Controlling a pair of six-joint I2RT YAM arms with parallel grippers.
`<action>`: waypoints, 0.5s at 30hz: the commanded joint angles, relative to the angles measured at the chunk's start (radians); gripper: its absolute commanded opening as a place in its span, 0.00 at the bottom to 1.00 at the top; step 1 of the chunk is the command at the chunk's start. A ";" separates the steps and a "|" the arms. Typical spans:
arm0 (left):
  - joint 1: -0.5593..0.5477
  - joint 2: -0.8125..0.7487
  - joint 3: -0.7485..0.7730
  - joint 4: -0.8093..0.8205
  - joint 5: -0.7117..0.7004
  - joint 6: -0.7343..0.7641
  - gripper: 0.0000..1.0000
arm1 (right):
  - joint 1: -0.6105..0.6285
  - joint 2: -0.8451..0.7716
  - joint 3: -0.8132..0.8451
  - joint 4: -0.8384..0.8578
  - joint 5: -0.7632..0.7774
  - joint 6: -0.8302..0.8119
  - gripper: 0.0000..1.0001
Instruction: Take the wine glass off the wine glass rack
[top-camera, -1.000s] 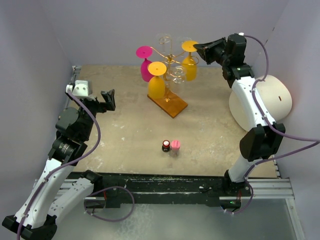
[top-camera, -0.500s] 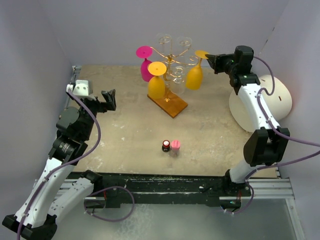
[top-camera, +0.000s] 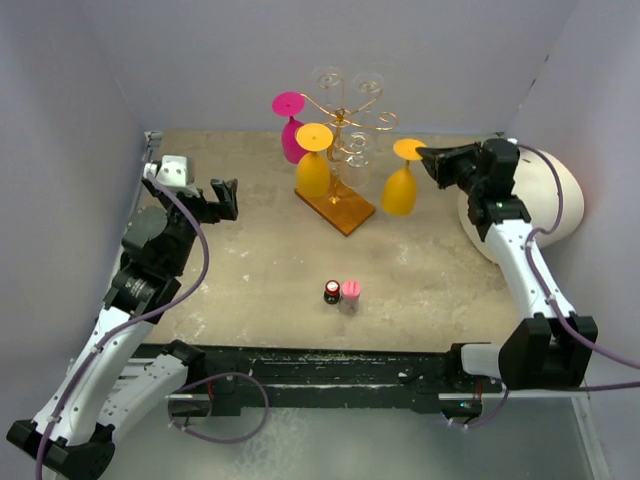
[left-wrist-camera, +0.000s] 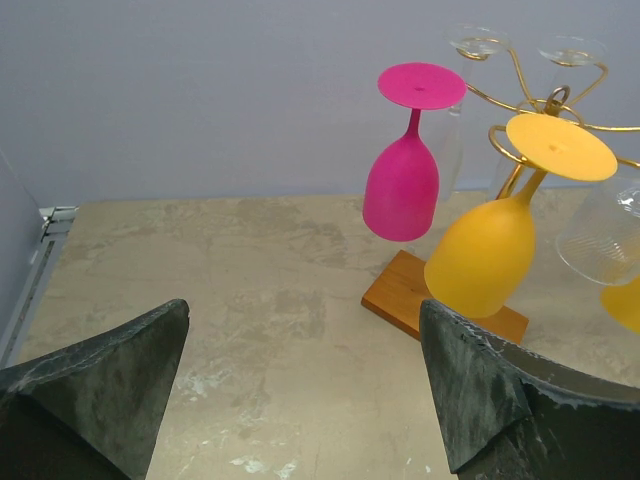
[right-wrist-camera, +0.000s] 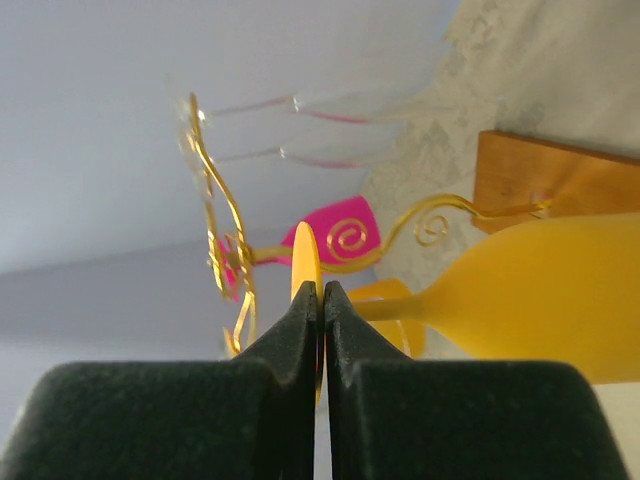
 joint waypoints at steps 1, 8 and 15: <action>0.006 0.008 -0.006 0.046 0.059 -0.031 0.99 | -0.004 -0.140 -0.145 0.265 -0.123 -0.203 0.00; 0.006 0.045 -0.013 0.072 0.189 -0.147 0.99 | -0.004 -0.334 -0.287 0.249 -0.180 -0.387 0.00; 0.005 0.076 -0.009 0.145 0.454 -0.392 0.99 | -0.004 -0.475 -0.372 0.305 -0.265 -0.376 0.00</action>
